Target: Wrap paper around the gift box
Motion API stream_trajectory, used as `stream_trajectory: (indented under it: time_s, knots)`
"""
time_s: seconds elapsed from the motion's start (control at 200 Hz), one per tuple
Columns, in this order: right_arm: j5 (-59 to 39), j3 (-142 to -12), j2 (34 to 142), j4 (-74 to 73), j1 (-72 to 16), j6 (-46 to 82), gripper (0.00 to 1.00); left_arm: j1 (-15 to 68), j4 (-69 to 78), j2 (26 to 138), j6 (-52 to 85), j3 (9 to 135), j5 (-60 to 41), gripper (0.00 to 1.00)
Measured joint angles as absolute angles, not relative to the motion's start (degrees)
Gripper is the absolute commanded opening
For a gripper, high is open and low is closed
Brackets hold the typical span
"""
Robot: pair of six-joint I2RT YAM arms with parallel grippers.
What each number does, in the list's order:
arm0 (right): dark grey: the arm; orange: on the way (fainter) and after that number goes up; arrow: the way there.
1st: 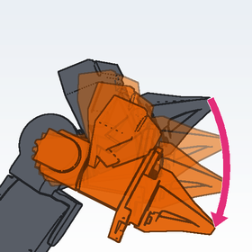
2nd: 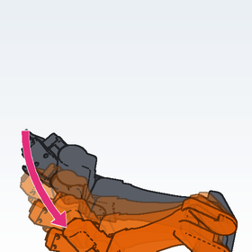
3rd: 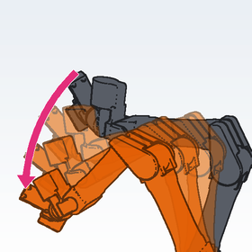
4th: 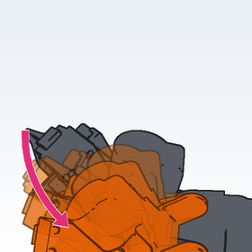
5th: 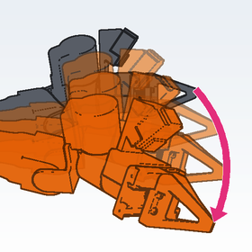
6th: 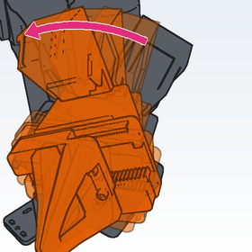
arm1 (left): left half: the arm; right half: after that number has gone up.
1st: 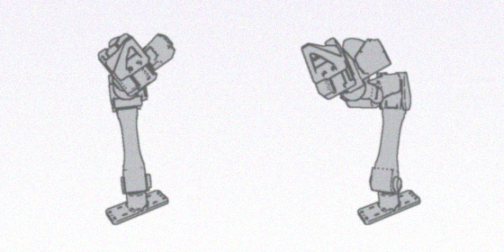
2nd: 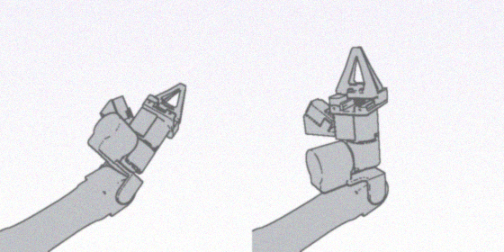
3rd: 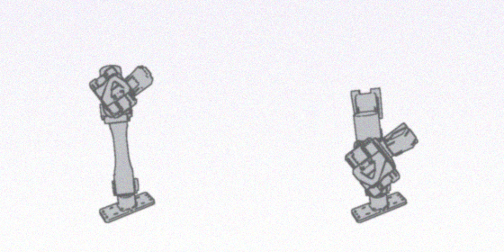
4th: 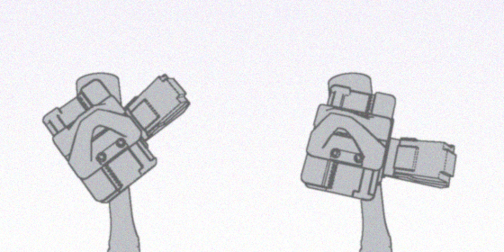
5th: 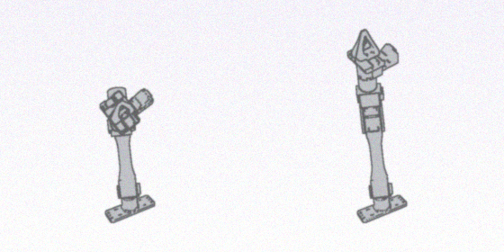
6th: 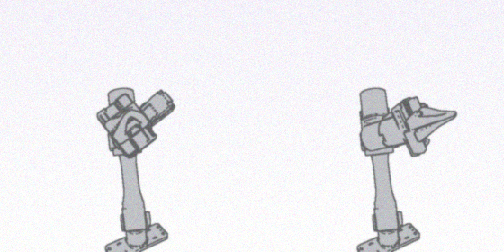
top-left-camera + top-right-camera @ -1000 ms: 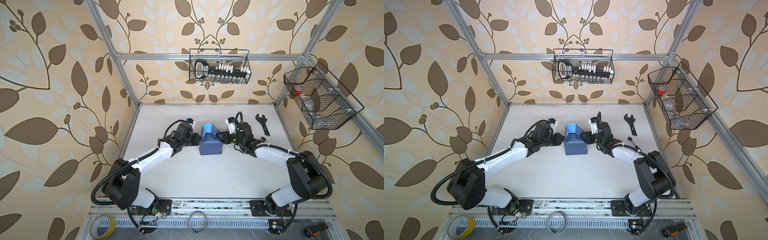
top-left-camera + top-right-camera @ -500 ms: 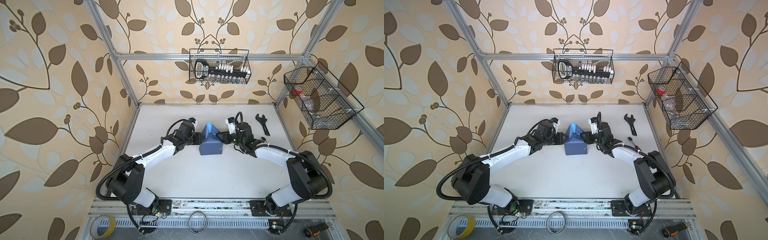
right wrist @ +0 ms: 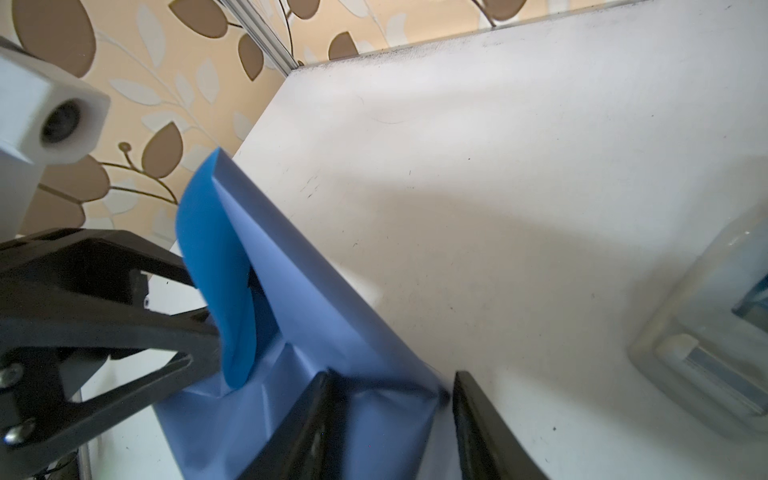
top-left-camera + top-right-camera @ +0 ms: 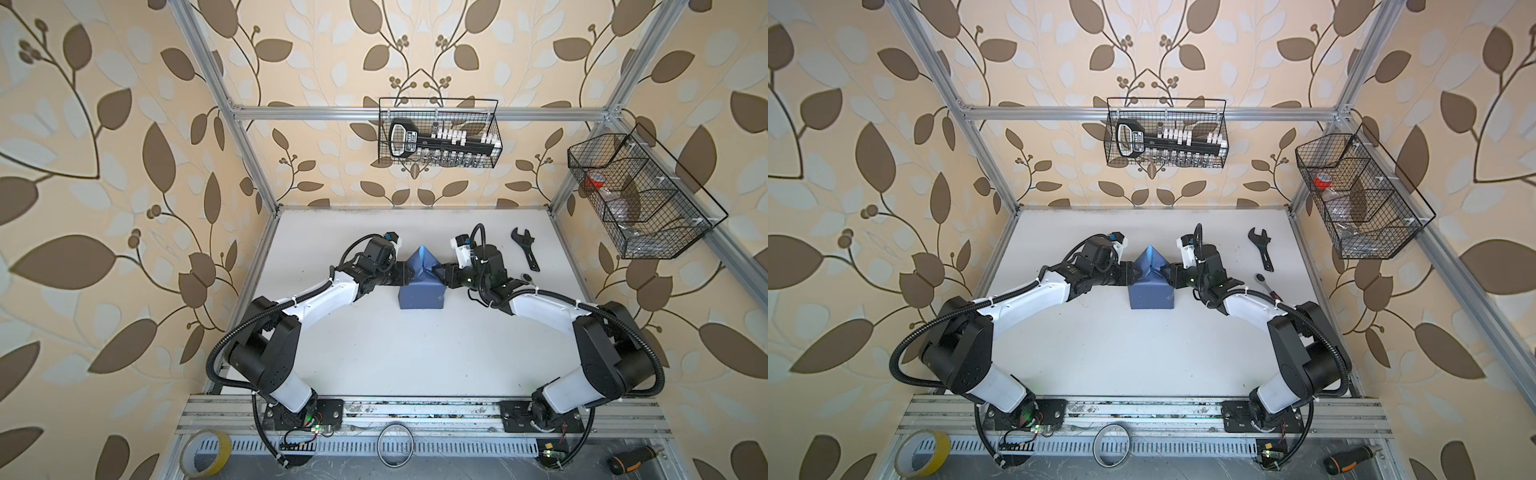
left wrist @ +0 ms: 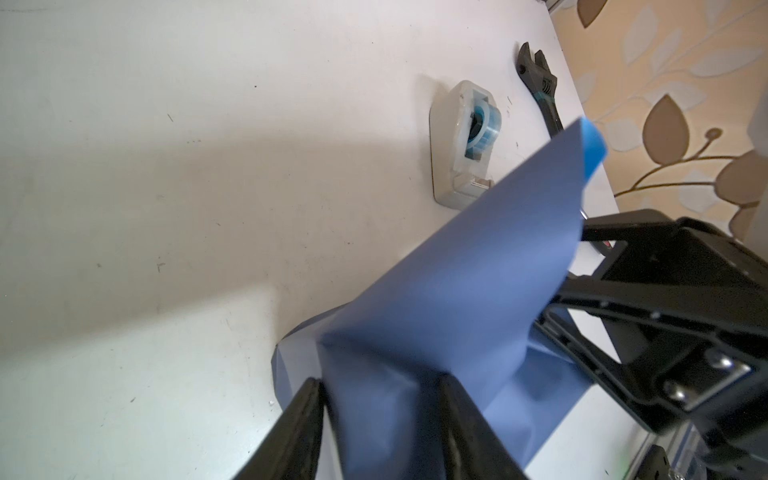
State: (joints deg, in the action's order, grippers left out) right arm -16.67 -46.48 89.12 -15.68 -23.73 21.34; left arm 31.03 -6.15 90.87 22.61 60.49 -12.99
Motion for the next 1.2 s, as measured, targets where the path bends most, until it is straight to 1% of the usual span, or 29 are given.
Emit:
stream_trajectory:
  time_s: [0.13, 0.34, 0.615, 0.91, 1.2]
  knots:
    - [-16.6, -46.5, 89.1, -15.7, -23.8, 21.1, 0.48, 30.3, -6.2, 91.6, 20.8, 61.2, -13.1, 0.64]
    - [-16.6, -46.5, 89.1, -15.7, -23.8, 20.9, 0.47, 29.5, -6.4, 92.8, 16.8, 62.6, -13.1, 0.71]
    - [-16.7, -46.5, 89.1, -15.7, -23.8, 20.7, 0.47, 29.2, -8.7, 93.8, 7.7, 65.1, -13.7, 0.70]
    - [-16.7, -46.5, 89.1, -15.7, -23.8, 20.5, 0.47, 28.4, -10.6, 98.1, -2.5, 70.0, -18.3, 0.61]
    - [-16.7, -46.5, 89.1, -15.7, -23.8, 20.3, 0.46, 27.3, -13.6, 100.1, -11.7, 73.0, -24.1, 0.56]
